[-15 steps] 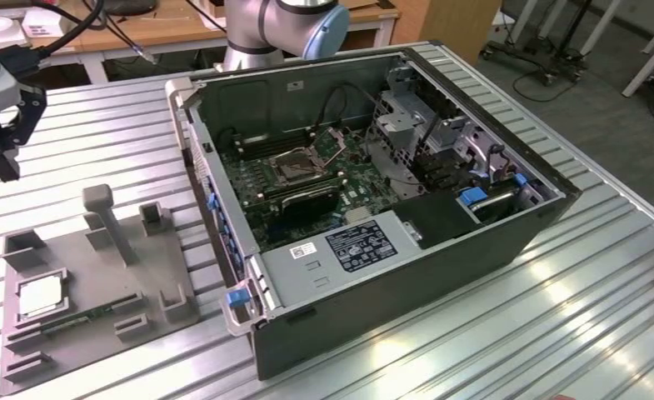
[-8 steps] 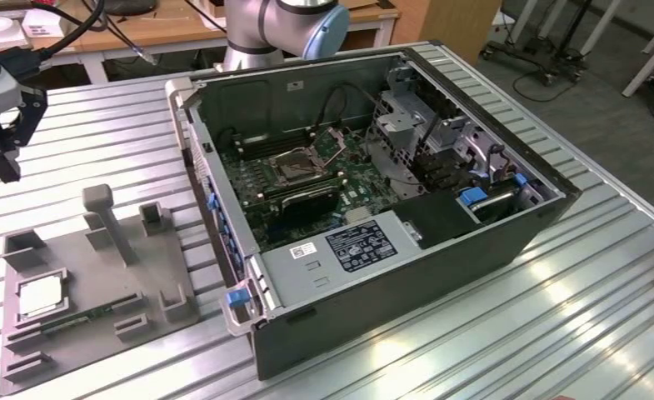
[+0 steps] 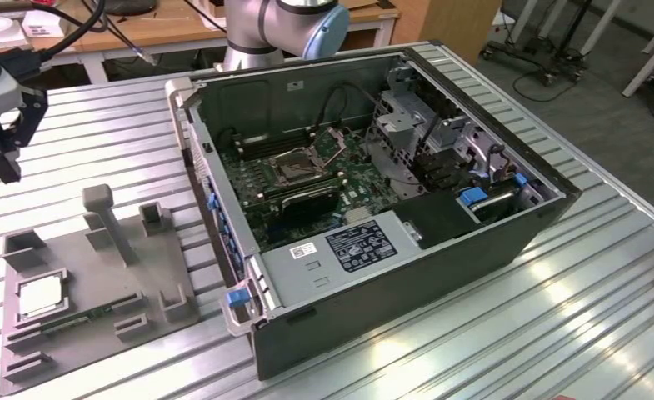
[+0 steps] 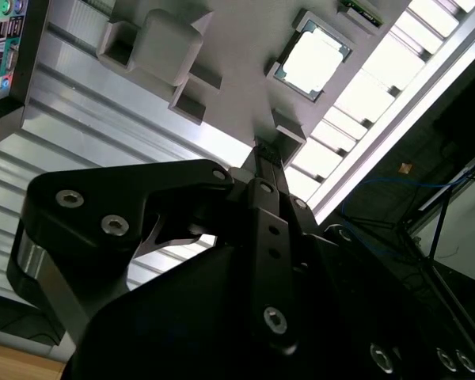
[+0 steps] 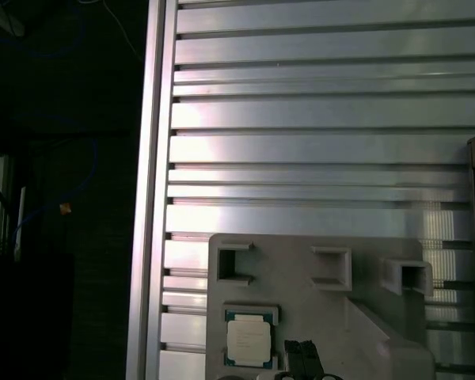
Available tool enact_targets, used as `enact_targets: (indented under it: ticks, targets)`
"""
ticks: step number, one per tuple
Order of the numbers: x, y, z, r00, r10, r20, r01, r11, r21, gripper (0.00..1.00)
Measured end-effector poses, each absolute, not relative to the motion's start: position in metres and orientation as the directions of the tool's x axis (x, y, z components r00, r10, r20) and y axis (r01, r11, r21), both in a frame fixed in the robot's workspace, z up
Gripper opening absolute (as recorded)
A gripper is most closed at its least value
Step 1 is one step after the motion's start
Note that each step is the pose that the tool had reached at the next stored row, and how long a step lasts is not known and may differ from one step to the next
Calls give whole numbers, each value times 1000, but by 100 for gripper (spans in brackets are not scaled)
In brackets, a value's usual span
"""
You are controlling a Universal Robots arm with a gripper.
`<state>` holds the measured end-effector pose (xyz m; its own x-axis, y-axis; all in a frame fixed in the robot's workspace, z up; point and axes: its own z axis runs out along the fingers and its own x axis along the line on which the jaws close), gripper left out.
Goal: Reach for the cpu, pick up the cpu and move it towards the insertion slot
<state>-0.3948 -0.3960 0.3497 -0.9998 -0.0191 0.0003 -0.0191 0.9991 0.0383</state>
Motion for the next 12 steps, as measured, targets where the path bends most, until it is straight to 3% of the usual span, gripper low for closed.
enact_targets:
  ticks: [12]
  targets:
    - [-395,-396,349,-1000,-19,0,-19,999,38,11]
